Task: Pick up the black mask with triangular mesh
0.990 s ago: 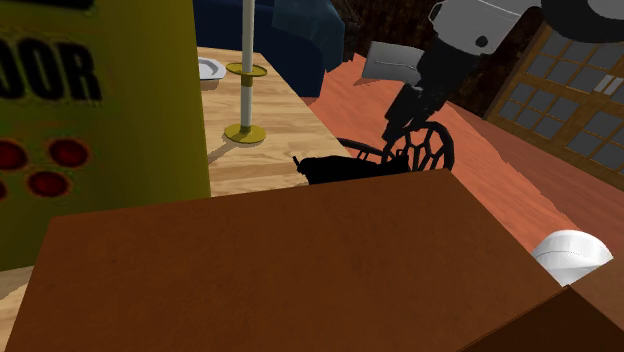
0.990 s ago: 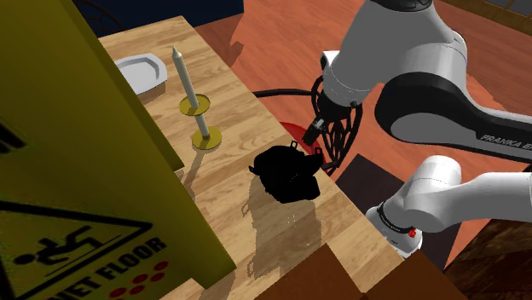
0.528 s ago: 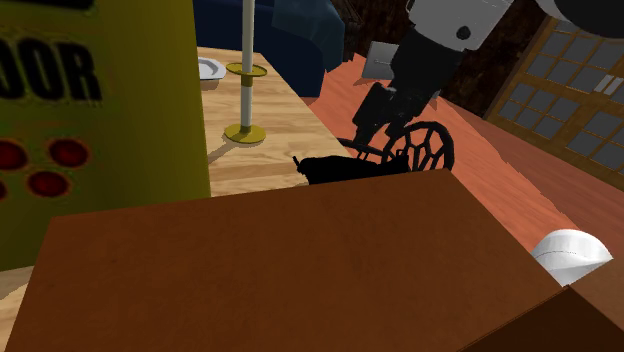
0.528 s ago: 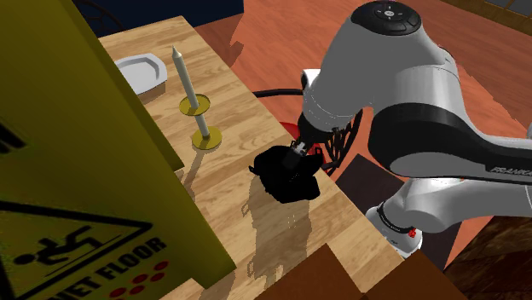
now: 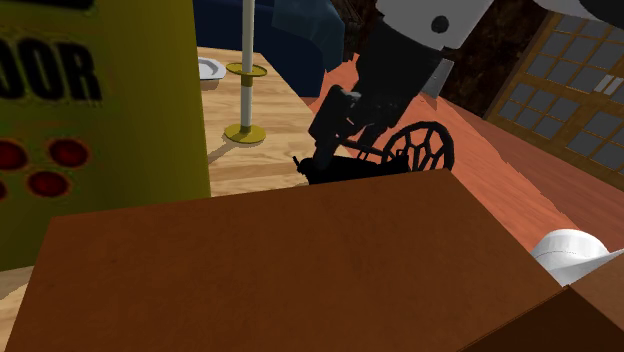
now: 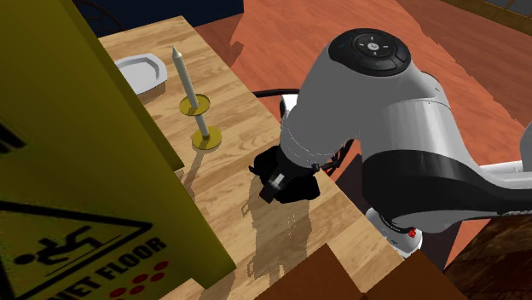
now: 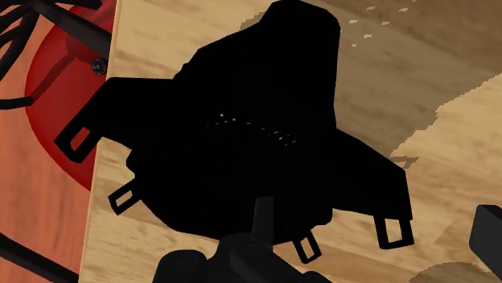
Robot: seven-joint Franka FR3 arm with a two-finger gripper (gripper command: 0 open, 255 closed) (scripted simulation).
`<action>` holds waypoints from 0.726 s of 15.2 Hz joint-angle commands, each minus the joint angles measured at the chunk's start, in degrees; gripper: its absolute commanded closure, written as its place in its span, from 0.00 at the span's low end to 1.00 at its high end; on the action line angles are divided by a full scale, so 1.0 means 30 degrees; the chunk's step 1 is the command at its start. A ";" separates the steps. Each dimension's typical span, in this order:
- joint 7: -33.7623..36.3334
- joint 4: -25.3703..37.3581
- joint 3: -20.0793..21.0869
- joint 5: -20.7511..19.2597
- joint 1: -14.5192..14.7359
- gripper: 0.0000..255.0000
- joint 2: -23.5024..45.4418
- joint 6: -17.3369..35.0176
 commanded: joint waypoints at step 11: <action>0.0049 -0.1818 0.0281 0.0291 0.0191 1.00 -0.0299 0.1576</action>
